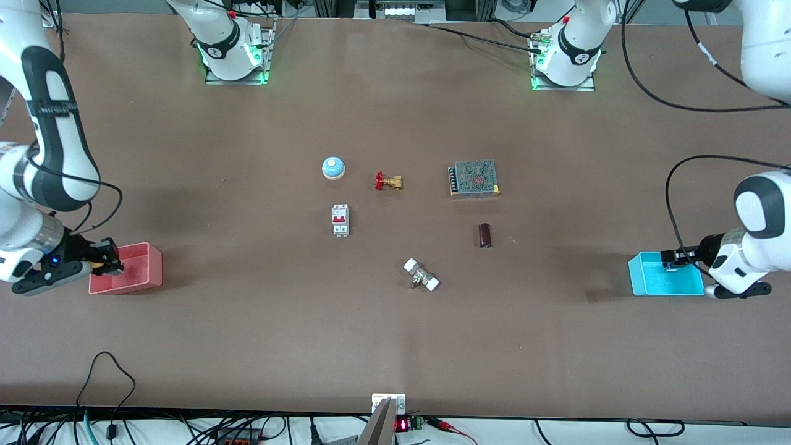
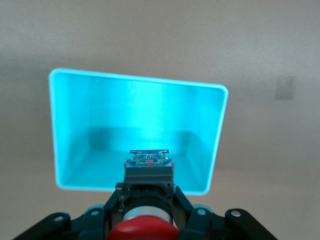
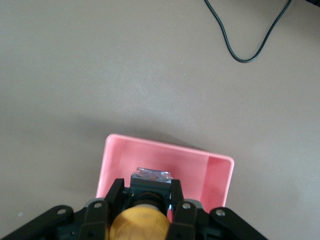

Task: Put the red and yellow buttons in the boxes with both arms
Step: 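Carry the yellow button to the pink box while the left gripper carries red to cyan, then lower the yellow button into the pink box while the left gripper lowers red into cyan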

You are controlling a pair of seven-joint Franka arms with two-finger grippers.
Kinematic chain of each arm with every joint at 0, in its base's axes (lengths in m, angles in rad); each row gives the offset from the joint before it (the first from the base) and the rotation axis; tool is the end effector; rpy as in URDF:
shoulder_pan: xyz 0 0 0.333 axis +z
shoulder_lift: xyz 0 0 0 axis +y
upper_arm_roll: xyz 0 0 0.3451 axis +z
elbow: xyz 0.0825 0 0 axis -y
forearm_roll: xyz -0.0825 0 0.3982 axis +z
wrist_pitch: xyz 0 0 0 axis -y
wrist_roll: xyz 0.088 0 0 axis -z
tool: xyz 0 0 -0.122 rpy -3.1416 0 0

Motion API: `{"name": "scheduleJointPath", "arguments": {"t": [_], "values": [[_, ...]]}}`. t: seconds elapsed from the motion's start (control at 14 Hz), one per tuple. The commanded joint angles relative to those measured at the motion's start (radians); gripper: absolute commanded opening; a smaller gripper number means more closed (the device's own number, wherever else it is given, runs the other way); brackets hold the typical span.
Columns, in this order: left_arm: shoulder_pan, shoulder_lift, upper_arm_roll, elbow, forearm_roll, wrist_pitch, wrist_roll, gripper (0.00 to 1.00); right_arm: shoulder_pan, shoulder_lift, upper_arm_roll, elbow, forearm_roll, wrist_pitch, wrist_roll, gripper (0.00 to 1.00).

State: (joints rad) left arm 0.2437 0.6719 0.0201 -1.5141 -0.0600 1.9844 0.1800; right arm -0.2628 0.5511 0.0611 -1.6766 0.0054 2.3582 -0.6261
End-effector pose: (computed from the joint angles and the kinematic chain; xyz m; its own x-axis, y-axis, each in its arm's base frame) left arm 0.6911 0.1797 0.2523 0.9764 0.1012 -0.1906 0.1167 -0.9906 0.0718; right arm 0.7042 -0.1493 0.2971 0.9086 0.3979 0.1272 0.3951 -0.9174 0.0473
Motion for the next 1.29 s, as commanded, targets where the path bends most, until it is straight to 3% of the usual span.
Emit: {"name": "scheduleJointPath", "arguments": {"t": [0.0, 0.14, 0.64, 0.71, 0.79, 0.86, 0.93, 1.14, 1.21], "values": [[0.011, 0.055, -0.008, 0.061, 0.003, -0.012, 0.036, 0.29, -0.012, 0.052, 0.006, 0.029, 0.011, 0.042, -0.024, 0.24], [0.011, 0.066, -0.008, 0.060, 0.006, 0.027, 0.035, 0.29, -0.019, 0.078, 0.006, 0.024, 0.010, 0.105, -0.026, 0.24], [0.022, 0.130, -0.008, 0.054, -0.003, 0.125, 0.059, 0.32, -0.033, 0.138, 0.006, 0.017, 0.018, 0.139, -0.012, 0.25], [0.028, 0.132, -0.008, 0.051, -0.004, 0.129, 0.073, 0.37, -0.033, 0.139, 0.006, 0.017, 0.018, 0.138, -0.010, 0.25], [0.028, 0.137, -0.008, 0.049, -0.004, 0.129, 0.076, 0.49, -0.033, 0.142, 0.006, 0.015, 0.018, 0.138, -0.010, 0.26], [0.026, 0.138, -0.008, 0.049, -0.006, 0.129, 0.076, 0.68, -0.033, 0.145, 0.006, 0.017, 0.018, 0.138, -0.009, 0.29], [0.025, 0.132, -0.008, 0.049, -0.007, 0.129, 0.073, 1.00, -0.033, 0.147, 0.006, 0.015, 0.018, 0.138, -0.009, 0.31], [0.019, 0.074, -0.008, 0.048, -0.001, 0.125, 0.070, 1.00, -0.033, 0.151, 0.006, 0.015, 0.018, 0.138, -0.010, 0.43], [0.013, 0.042, -0.009, 0.046, -0.001, 0.119, 0.070, 1.00, -0.033, 0.150, 0.006, 0.017, 0.018, 0.138, -0.010, 0.55]]}}
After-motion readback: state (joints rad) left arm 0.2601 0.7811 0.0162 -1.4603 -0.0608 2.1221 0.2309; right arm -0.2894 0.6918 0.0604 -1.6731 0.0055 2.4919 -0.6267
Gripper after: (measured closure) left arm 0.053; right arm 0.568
